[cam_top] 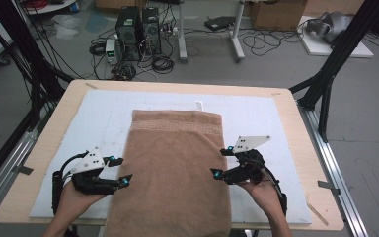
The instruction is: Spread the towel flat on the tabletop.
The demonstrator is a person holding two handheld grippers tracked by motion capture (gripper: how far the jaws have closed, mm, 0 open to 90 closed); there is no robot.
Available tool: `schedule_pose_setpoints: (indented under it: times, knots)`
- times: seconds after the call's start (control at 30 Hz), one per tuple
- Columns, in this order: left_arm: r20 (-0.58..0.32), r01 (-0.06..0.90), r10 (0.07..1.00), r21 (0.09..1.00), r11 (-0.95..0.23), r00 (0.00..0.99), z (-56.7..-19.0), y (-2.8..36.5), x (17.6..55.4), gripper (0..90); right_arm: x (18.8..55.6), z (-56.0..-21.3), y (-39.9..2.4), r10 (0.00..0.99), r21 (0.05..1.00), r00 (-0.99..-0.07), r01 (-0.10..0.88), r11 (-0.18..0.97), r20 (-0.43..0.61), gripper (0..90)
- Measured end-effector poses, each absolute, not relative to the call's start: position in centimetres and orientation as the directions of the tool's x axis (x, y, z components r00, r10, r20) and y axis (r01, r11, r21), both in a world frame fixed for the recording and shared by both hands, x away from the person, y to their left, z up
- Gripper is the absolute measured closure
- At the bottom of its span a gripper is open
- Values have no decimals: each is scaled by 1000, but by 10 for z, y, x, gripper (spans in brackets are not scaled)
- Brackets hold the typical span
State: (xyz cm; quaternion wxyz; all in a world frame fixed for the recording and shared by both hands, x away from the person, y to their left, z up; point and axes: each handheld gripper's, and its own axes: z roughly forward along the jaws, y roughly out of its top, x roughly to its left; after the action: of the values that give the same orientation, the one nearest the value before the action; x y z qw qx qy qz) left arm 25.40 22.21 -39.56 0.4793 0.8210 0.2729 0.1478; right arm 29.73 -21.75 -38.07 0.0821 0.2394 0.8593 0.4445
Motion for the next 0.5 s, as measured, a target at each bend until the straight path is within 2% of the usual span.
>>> schedule_pose_setpoints:
  times: [0.5]
  knots:
    - [-7, 297, 589, 869, -396, 808, -387, 223, 256, 350, 295, -374, -224, 492, 811, -869, 326, 486, 55, 217]
